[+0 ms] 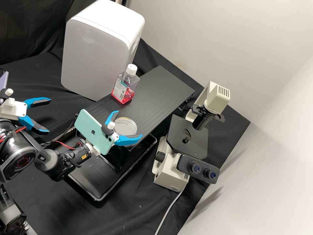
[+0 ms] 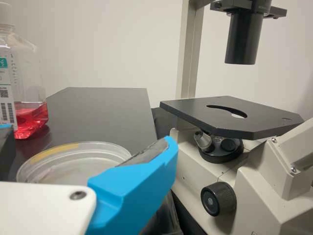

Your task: Remove the lid from the petri dish

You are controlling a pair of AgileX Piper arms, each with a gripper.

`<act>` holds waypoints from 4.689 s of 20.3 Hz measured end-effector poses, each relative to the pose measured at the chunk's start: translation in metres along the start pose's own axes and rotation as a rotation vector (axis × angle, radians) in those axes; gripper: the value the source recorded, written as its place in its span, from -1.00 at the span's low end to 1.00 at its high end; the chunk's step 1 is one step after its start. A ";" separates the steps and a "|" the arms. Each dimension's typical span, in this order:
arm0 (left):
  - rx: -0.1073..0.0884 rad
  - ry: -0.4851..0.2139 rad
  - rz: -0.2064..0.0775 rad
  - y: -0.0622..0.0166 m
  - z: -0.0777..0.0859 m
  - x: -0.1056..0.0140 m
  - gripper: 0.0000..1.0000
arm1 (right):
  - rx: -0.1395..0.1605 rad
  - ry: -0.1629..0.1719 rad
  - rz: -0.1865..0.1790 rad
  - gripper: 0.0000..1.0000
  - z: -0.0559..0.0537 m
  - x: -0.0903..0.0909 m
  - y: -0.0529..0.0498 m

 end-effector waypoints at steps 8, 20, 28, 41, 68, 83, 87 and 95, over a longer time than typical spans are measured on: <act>0.000 0.001 0.000 0.0000 0.000 0.000 1.00 | 0.002 -0.012 -0.026 1.00 0.002 0.001 -0.007; 0.000 0.001 0.000 0.0000 0.000 0.000 1.00 | 0.003 -0.015 -0.026 -1.00 0.003 0.001 -0.007; -0.001 0.002 0.000 0.0000 0.000 0.000 1.00 | 0.003 -0.014 -0.025 -1.00 0.002 -0.002 -0.007; -0.001 0.009 -0.009 -0.0022 -0.001 0.001 1.00 | 0.002 -0.013 -0.026 -1.00 0.002 -0.002 -0.007; -0.001 0.003 -0.006 -0.0021 0.001 0.002 1.00 | 0.003 0.054 0.041 -1.00 -0.013 -0.016 0.012; -0.001 0.003 -0.006 -0.0021 0.001 0.002 1.00 | -0.013 0.156 -0.080 -1.00 -0.042 -0.017 -0.022; -0.001 0.003 -0.006 -0.0021 0.001 0.002 1.00 | -0.010 0.153 -0.081 -1.00 -0.043 -0.018 -0.023; -0.001 0.003 -0.006 -0.0021 0.001 0.002 1.00 | -0.025 0.109 -0.115 -1.00 -0.034 -0.015 -0.033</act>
